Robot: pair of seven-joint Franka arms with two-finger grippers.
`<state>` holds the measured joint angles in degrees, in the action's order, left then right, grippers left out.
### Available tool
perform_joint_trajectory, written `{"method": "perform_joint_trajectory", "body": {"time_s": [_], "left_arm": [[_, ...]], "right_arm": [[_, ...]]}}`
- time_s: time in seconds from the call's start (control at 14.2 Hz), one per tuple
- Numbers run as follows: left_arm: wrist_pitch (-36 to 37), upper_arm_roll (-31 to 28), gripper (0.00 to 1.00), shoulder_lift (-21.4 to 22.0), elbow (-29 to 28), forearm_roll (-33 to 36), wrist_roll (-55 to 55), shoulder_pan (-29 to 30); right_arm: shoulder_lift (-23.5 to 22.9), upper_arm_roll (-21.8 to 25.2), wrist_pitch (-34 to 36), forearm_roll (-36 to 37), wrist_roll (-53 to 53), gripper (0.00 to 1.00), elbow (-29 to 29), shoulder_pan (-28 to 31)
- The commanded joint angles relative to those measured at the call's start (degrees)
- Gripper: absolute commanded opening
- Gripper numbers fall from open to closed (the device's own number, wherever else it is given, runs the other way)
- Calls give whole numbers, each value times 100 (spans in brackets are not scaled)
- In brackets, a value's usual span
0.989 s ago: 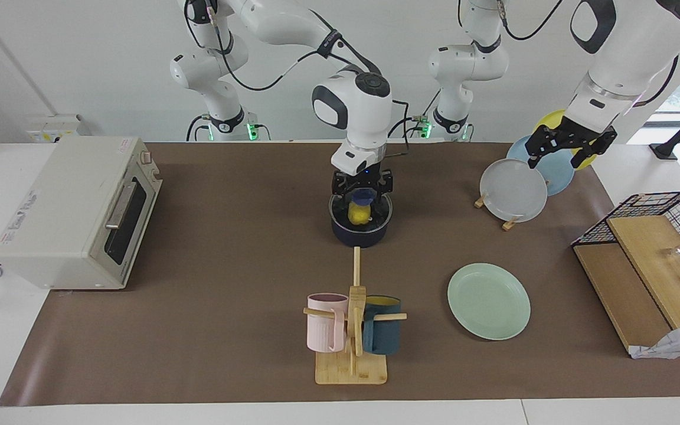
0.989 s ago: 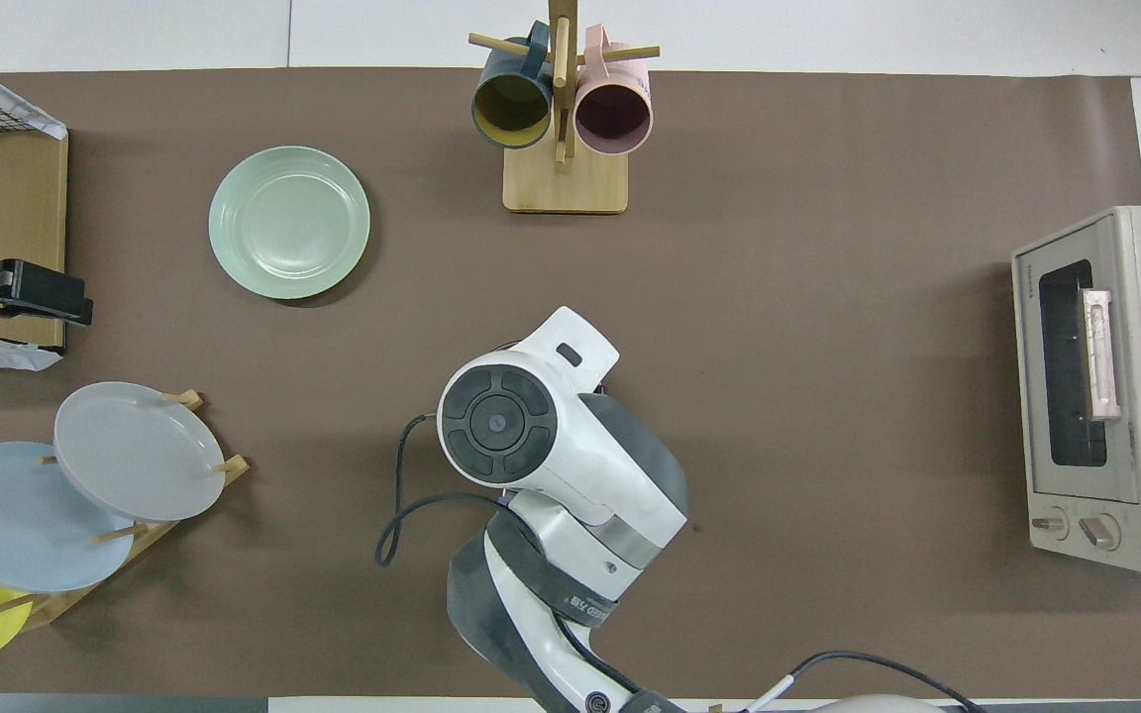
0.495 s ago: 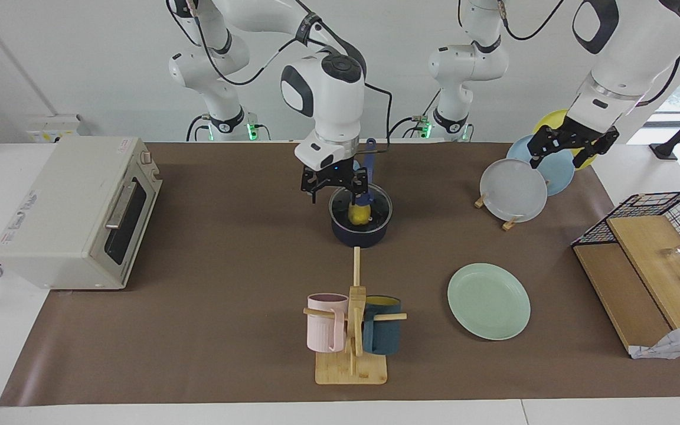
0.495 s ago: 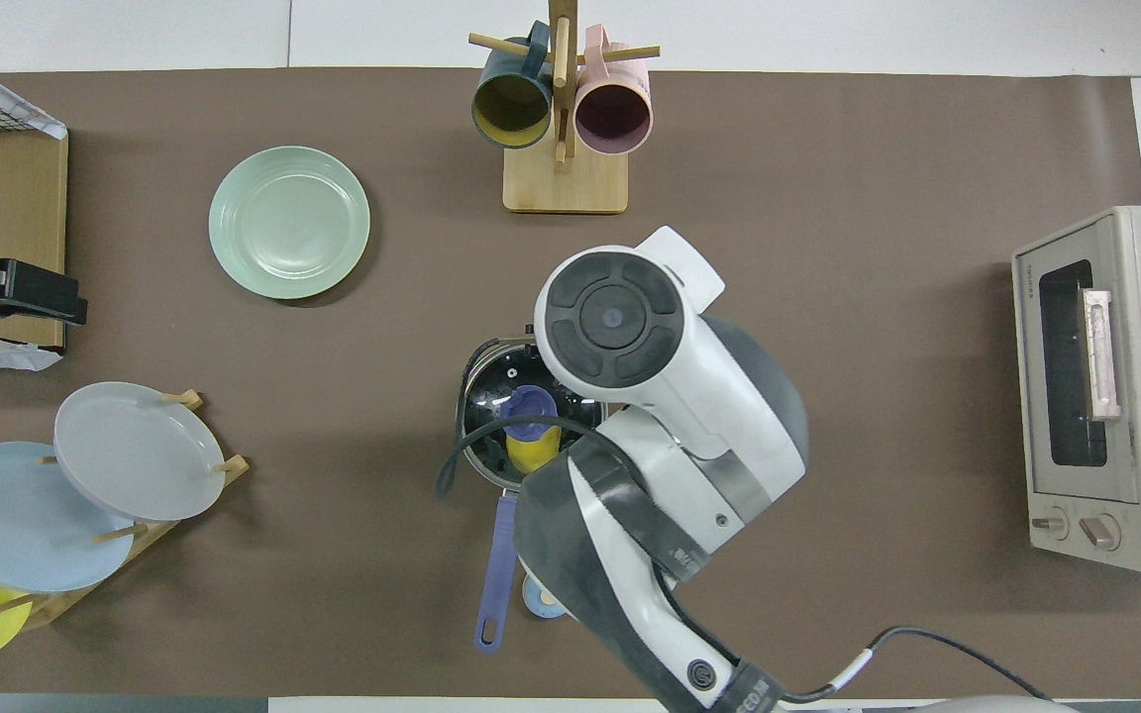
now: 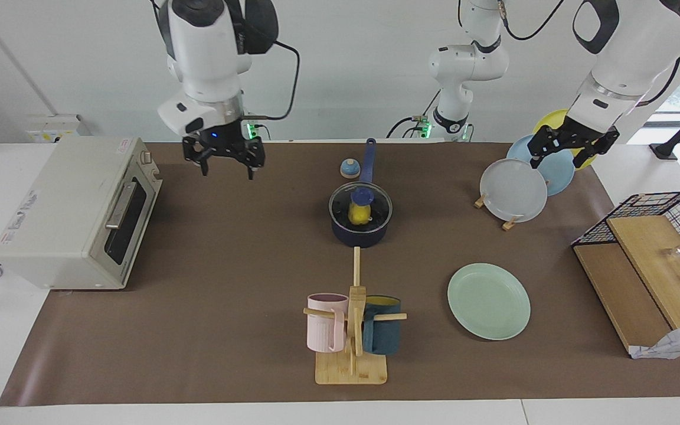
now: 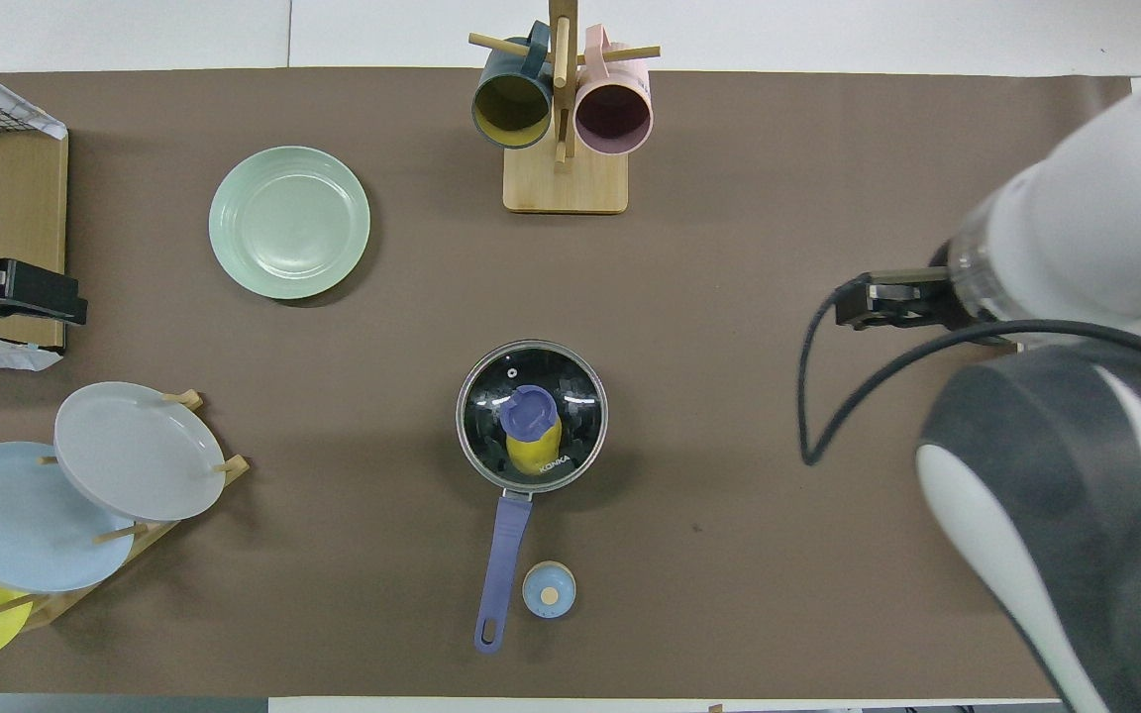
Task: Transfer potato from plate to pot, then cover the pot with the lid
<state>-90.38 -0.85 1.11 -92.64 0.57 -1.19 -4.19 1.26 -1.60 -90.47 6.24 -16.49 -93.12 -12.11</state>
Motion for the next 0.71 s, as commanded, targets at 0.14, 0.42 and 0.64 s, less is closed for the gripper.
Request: {"method": "perform_joint_trajectory", "body": {"time_s": [0.14,0.42,0.64], "left_arm": [[29,-20,100,100,-62,-48,57,-3],[29,-20,100,100,-62,-48,57,-3],[29,-20,100,100,-62,-48,57,-3]], "right_arm": [[270,-104,161,1,989,100,-312,577],[94,71,81,-105,1034,100,-190,798],[32,89,353,-17,1025,100,-49,920]]}}
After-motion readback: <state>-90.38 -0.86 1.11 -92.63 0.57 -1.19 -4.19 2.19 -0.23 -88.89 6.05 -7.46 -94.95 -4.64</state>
